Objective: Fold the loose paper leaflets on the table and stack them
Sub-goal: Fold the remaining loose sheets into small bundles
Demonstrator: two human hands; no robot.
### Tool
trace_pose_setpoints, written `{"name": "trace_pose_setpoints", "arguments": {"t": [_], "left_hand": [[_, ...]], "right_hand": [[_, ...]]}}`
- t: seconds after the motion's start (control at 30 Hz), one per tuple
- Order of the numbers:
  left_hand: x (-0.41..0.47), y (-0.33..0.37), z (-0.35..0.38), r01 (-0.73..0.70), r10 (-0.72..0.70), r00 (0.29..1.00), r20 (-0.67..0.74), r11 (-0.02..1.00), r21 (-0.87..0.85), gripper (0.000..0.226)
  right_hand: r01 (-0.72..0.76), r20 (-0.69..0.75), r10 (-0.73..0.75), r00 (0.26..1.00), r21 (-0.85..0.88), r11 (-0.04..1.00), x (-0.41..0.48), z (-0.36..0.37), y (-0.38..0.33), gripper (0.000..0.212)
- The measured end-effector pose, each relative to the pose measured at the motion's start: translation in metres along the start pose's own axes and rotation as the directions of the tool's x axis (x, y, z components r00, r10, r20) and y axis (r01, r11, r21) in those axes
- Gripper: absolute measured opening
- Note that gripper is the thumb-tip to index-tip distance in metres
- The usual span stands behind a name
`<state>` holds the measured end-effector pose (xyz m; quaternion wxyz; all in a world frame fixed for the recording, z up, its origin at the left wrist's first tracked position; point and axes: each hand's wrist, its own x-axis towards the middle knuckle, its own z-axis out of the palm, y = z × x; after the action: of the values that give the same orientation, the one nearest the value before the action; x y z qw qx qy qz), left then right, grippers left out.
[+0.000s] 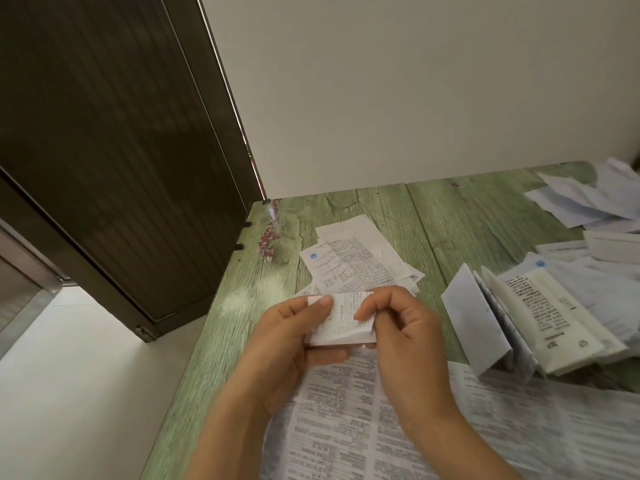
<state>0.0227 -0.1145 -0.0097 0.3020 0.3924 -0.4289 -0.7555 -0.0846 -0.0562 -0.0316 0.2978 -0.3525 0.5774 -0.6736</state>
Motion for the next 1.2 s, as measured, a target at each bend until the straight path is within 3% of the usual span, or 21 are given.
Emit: {"name": "trace_pose_setpoints", "arguments": {"t": [0.13,0.3,0.4,0.6,0.73,0.83,0.9,0.97,1.07,1.13,1.2], "left_hand": [[0.003,-0.003,-0.003,-0.106,0.111,0.992,-0.056,0.991,0.082,0.027],[0.004,-0.009,-0.003,-0.172,0.185,0.982,-0.039,0.960,0.221,0.027],[0.004,-0.009,0.000,-0.230,0.264,0.961,-0.083,0.928,0.294,0.023],[0.005,-0.008,-0.004,-0.240,0.300,0.931,-0.207,0.933,0.269,0.009],[0.006,-0.008,-0.005,-0.174,0.209,0.959,-0.192,0.967,0.183,0.031],[0.007,-0.004,-0.013,-0.192,0.247,0.898,-0.364,0.965,0.181,0.007],[0.009,-0.004,-0.021,-0.199,0.317,0.803,-0.505,0.941,0.274,0.007],[0.010,-0.007,-0.028,-0.183,0.418,0.675,-0.608,0.893,0.410,0.015],[0.012,-0.013,-0.031,-0.119,0.567,0.526,-0.634,0.787,0.606,0.028],[0.012,-0.017,-0.032,-0.010,0.647,0.506,-0.571,0.666,0.746,0.031],[0.013,-0.021,-0.035,0.114,0.693,0.521,-0.499,0.523,0.845,0.042]], "right_hand": [[-0.019,-0.011,0.021,1.000,0.150,0.988,-0.004,0.002,-0.006,0.016],[0.061,0.026,-0.058,0.998,-0.142,0.988,-0.003,0.000,0.000,0.009],[0.062,-0.022,-0.068,0.997,-0.200,0.978,0.000,0.000,0.001,0.007],[0.017,-0.117,-0.036,0.992,-0.160,0.987,0.001,0.005,0.006,0.019],[0.024,-0.164,-0.039,0.986,-0.088,0.996,0.003,0.000,0.005,0.019],[0.119,-0.135,-0.145,0.980,-0.180,0.976,0.005,-0.002,0.005,0.017],[0.262,-0.082,-0.331,0.940,-0.449,0.854,0.003,-0.003,0.008,0.012],[0.339,0.050,-0.415,0.909,-0.667,0.663,0.002,-0.001,0.015,0.029],[0.412,0.318,-0.274,0.908,-0.802,0.432,-0.003,-0.001,0.023,0.060],[0.395,0.378,-0.130,0.917,-0.813,0.428,-0.001,-0.003,0.024,0.066],[0.346,0.321,-0.129,0.938,-0.872,0.347,0.001,-0.005,0.025,0.070]]}}
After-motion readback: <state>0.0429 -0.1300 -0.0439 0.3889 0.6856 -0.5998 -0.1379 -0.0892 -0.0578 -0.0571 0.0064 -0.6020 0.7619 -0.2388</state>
